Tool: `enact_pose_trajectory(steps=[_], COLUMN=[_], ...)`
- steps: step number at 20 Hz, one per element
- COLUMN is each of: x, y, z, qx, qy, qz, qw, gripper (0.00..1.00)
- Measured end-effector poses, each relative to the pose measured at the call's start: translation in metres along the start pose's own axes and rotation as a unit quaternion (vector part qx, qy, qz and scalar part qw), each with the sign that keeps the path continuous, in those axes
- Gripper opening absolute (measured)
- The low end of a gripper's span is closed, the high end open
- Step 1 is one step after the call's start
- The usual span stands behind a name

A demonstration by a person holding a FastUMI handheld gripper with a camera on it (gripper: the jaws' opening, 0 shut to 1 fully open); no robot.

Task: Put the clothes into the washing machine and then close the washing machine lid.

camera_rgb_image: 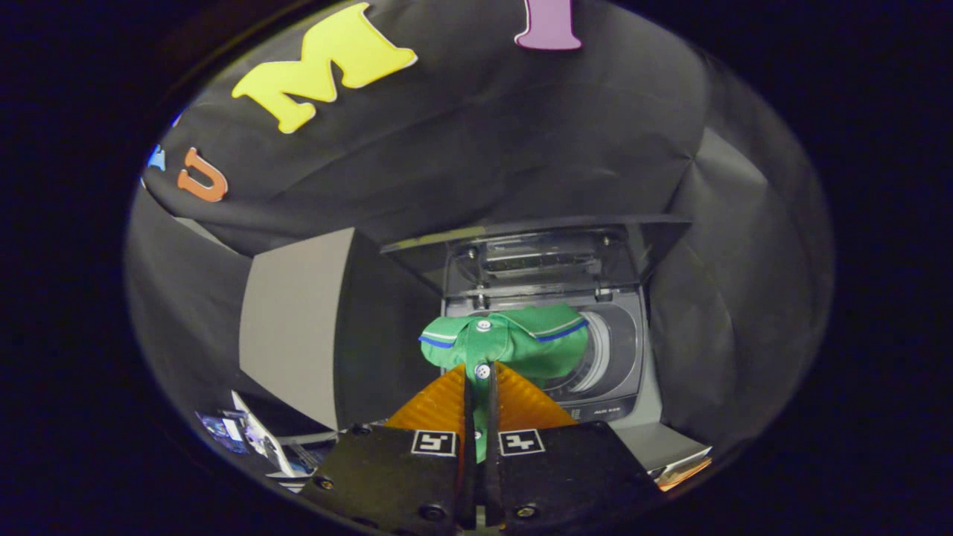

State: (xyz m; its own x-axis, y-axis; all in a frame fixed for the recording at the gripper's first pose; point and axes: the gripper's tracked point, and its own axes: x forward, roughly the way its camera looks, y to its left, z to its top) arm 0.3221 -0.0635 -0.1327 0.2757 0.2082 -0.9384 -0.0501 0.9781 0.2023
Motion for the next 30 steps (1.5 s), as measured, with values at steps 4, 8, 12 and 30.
enact_pose_trajectory(steps=[4,8,12,30], x=[0.038,0.073,0.112,0.184], y=[-0.015,-0.029,-0.043,-0.073], z=[-0.008,-0.008,-0.006,-0.026], qx=[-0.009,-0.021,-0.015,-0.046], qy=[0.000,-0.012,-0.024,-0.056], qz=[-0.008,-0.009,0.001,-0.020], qw=[1.000,1.000,1.000,0.997], gripper=[0.08,0.08,0.08,0.22])
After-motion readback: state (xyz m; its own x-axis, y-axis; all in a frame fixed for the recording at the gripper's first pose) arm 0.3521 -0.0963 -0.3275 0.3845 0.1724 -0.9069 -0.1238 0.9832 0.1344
